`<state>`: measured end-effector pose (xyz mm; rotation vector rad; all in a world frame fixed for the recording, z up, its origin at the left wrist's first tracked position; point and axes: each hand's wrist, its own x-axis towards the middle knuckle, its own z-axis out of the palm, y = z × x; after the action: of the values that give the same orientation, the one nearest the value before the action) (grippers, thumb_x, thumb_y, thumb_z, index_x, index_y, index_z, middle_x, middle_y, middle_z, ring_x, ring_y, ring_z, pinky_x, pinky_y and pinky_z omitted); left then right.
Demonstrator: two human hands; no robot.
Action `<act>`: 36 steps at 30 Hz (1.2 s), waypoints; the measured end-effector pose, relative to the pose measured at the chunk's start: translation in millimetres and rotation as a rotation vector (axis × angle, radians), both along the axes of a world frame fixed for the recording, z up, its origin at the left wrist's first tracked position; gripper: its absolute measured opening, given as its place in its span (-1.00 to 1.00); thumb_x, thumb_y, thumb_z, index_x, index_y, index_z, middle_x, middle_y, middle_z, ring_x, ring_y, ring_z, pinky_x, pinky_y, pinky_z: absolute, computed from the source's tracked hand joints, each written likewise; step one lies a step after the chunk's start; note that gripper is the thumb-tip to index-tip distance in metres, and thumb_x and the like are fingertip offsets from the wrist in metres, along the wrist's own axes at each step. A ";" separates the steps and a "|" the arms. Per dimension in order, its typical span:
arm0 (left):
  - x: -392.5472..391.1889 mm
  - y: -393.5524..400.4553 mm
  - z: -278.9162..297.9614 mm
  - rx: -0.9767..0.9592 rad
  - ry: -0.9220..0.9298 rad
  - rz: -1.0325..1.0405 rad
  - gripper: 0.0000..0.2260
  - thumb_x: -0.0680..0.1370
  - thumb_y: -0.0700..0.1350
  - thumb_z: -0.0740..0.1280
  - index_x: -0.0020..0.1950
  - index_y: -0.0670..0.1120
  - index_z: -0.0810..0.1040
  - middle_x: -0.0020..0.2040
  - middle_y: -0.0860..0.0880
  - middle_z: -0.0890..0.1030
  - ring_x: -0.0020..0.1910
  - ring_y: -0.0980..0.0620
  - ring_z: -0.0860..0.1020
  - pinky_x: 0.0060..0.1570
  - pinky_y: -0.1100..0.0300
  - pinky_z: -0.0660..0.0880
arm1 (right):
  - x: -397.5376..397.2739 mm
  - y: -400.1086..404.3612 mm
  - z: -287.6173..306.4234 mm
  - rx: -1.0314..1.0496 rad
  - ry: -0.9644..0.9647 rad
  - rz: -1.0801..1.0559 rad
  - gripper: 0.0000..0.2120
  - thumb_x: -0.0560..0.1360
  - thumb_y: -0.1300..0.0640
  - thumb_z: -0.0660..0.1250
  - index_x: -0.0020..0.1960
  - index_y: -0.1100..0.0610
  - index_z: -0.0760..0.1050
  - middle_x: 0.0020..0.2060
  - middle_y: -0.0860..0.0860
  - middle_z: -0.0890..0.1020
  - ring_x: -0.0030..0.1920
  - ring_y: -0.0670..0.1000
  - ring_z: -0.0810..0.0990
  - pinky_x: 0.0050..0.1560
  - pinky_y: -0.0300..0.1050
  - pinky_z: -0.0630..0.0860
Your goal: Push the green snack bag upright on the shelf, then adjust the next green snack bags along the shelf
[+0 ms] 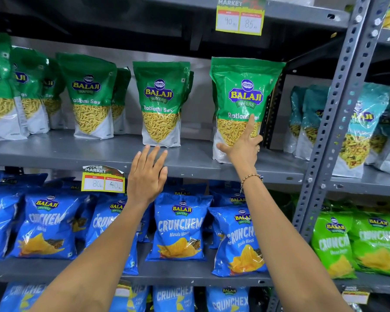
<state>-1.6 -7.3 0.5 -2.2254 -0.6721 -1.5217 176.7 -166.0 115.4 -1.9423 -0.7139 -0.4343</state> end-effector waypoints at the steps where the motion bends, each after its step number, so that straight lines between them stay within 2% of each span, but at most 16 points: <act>1: -0.1 -0.2 -0.1 -0.004 0.003 -0.001 -0.58 0.66 -0.01 0.03 0.43 -0.13 0.43 0.41 -0.17 0.45 0.46 -0.18 0.30 0.46 -0.07 0.15 | -0.7 -1.7 0.2 -0.004 0.003 0.001 0.11 0.32 -0.01 0.54 0.52 -0.10 -0.23 0.29 0.32 0.25 0.15 0.36 0.43 0.20 0.21 0.40; 14: -3.9 -6.3 3.0 -0.091 0.073 0.001 -0.55 0.66 0.02 -0.01 0.44 -0.13 0.42 0.43 -0.18 0.43 0.48 -0.18 0.27 0.48 -0.07 0.10 | -17.7 -18.3 -0.5 -0.012 -0.037 -0.027 0.11 0.32 -0.04 0.54 0.52 -0.09 -0.23 0.25 0.30 0.28 0.10 0.33 0.45 0.15 0.17 0.41; 16: -5.6 -8.7 4.6 -0.113 0.078 -0.006 -0.55 0.66 0.02 -0.01 0.45 -0.12 0.41 0.45 -0.17 0.40 0.49 -0.17 0.24 0.48 -0.07 0.09 | -18.0 -18.4 -1.2 -0.006 -0.048 -0.036 0.13 0.30 -0.07 0.54 0.53 -0.06 -0.24 0.28 0.33 0.26 0.16 0.36 0.42 0.19 0.20 0.39; 18: -8.7 -11.5 7.7 -0.111 0.073 -0.020 -0.55 0.66 0.02 0.00 0.46 -0.13 0.39 0.47 -0.18 0.37 0.50 -0.16 0.23 0.49 -0.08 0.09 | -21.9 -15.7 -2.7 0.025 -0.075 -0.073 0.12 0.30 -0.15 0.51 0.53 -0.01 -0.22 0.36 0.39 0.16 0.32 0.43 0.26 0.30 0.29 0.28; 20: -14.3 -13.3 14.7 -0.071 0.052 -0.041 -0.56 0.65 0.00 0.03 0.45 -0.15 0.39 0.47 -0.19 0.37 0.50 -0.17 0.23 0.48 -0.09 0.11 | -33.0 -9.6 -1.2 0.124 -0.144 -0.084 0.01 0.36 -0.15 0.45 0.53 0.06 -0.14 0.43 0.38 0.07 0.43 0.42 0.08 0.41 0.31 0.14; 21: -18.9 -12.3 19.6 -0.047 0.031 -0.049 -0.57 0.65 -0.02 0.04 0.45 -0.16 0.39 0.47 -0.19 0.37 0.50 -0.18 0.23 0.48 -0.09 0.12 | -41.0 -4.5 1.2 0.199 -0.220 -0.079 -0.09 0.41 -0.11 0.42 0.52 0.10 -0.05 0.44 0.36 0.09 0.45 0.39 0.06 0.44 0.30 0.12; 24: -43.3 3.1 32.5 -0.043 -0.029 -0.047 -0.58 0.66 -0.04 0.04 0.45 -0.17 0.39 0.48 -0.17 0.36 0.51 -0.16 0.22 0.49 -0.07 0.11 | -71.4 17.7 12.8 0.413 -0.495 -0.038 -0.50 0.51 0.11 0.28 0.39 0.20 0.26 0.43 0.24 0.23 0.48 0.24 0.11 0.43 0.21 0.21; 26: -68.6 22.4 34.6 -0.059 -0.031 -0.019 -0.57 0.66 -0.04 0.03 0.46 -0.17 0.39 0.49 -0.16 0.35 0.51 -0.15 0.22 0.49 -0.06 0.09 | -88.7 39.6 17.2 0.458 -0.586 0.048 -0.68 0.53 0.26 0.21 0.28 0.24 0.39 0.40 0.21 0.31 0.47 0.20 0.17 0.47 0.07 0.19; 28: -98.4 46.1 30.4 -0.065 0.005 0.036 -0.57 0.66 -0.03 0.01 0.45 -0.17 0.40 0.47 -0.16 0.37 0.49 -0.16 0.26 0.48 -0.07 0.12 | -100.5 65.0 17.7 0.420 -0.600 0.142 -0.71 0.52 0.34 0.18 0.23 0.27 0.43 0.35 0.21 0.38 0.44 0.20 0.25 0.46 0.00 0.19; 32: -157.5 94.2 16.5 -0.123 0.065 0.142 -0.53 0.66 0.00 -0.02 0.44 -0.20 0.41 0.45 -0.18 0.41 0.47 -0.16 0.28 0.47 -0.07 0.11 | -106.8 119.1 13.6 0.222 -0.489 0.250 -0.63 0.46 0.38 0.20 0.27 0.36 0.37 0.23 0.26 0.46 0.31 0.24 0.39 0.37 0.07 0.31; 36: -200.5 129.5 8.5 -0.115 0.120 0.205 -0.52 0.66 0.01 -0.02 0.43 -0.22 0.42 0.44 -0.19 0.41 0.46 -0.19 0.28 0.46 -0.08 0.11 | -105.6 162.3 12.4 0.085 -0.330 0.281 -0.54 0.39 0.37 0.24 0.28 0.42 0.32 0.14 0.32 0.46 0.21 0.32 0.39 0.28 0.05 0.28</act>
<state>-202.2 122.2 9.0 -2.2302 -0.9390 -1.2696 71.1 -3.8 127.8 -1.6754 -1.1442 -0.6061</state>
